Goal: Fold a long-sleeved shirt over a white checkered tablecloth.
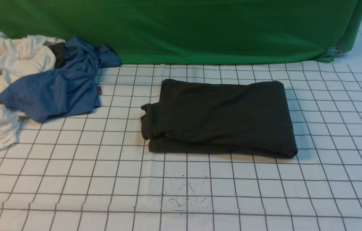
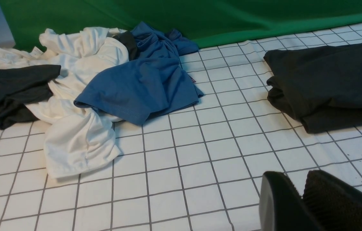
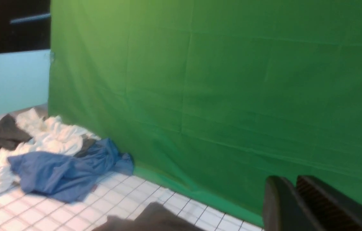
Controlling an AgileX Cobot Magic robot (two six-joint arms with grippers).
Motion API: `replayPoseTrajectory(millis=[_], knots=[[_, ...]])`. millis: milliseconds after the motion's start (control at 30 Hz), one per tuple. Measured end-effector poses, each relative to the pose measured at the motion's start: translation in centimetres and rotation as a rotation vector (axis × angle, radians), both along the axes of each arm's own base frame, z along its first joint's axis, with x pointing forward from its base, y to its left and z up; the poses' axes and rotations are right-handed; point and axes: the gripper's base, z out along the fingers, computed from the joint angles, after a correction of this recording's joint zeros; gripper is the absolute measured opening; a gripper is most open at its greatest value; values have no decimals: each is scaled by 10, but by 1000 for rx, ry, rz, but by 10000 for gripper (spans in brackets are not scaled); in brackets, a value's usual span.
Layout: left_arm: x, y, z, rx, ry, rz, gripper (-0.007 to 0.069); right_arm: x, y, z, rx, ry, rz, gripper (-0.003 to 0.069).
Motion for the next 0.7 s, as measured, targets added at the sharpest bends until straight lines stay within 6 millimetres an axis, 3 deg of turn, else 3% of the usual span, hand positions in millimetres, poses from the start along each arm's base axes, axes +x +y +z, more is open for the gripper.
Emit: replayPoseTrajectory(millis=[100,433,700], knots=[[0,0,0,0,0,0,75,-2,-7,-21,13,-3,-68,18],[0,0,0,0,0,0,83,-5,-31,-145,-46,166,-390,17],[0,0,0,0,-2,0,92,-13,-40,-201,-55,208,-533,16]])
